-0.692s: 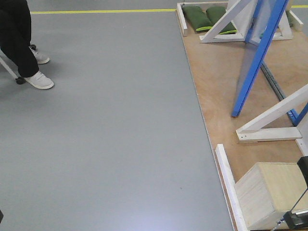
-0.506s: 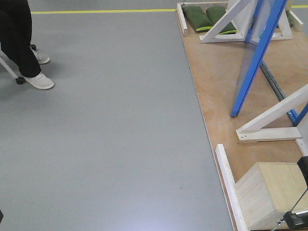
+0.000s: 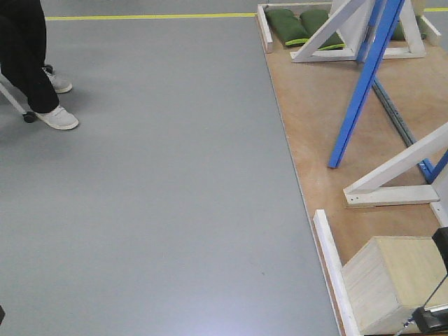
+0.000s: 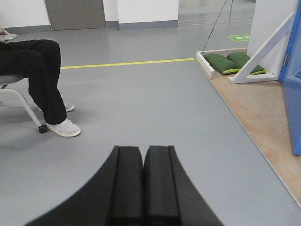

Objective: Move to blue door and open it
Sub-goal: 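Drive the base forward and turn toward the blue door on the platform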

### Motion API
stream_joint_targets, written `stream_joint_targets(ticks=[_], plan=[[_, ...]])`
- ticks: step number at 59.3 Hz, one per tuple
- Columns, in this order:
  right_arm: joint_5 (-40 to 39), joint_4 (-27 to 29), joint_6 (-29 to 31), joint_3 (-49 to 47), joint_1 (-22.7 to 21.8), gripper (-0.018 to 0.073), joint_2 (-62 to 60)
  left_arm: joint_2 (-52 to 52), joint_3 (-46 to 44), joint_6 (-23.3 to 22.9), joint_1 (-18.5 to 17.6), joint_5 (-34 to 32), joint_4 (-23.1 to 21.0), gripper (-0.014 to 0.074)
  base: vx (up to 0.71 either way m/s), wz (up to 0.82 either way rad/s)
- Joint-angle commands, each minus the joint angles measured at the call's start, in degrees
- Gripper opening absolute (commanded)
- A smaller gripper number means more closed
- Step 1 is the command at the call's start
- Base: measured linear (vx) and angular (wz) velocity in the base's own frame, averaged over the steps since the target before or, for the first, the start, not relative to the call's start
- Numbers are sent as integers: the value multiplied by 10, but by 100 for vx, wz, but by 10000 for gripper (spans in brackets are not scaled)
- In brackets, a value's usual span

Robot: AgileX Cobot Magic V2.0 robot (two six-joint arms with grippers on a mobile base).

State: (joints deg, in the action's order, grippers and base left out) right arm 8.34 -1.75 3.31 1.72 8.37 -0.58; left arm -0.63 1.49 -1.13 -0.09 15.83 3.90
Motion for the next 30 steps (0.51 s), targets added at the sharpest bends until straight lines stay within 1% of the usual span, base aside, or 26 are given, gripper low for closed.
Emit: stream_joint_targets(ticks=[1, 18, 30], plan=[[-48, -6, -1, 1, 1, 12, -8, -7, -15, -4, -4, -48, -1, 73, 0, 0], [-48, -6, -1, 1, 1, 12, -8, -7, -15, -4, -4, -48, -1, 73, 1, -1], [-48, -6, -1, 1, 1, 12, -8, -7, -15, -4, -4, -48, -1, 73, 8, -2]])
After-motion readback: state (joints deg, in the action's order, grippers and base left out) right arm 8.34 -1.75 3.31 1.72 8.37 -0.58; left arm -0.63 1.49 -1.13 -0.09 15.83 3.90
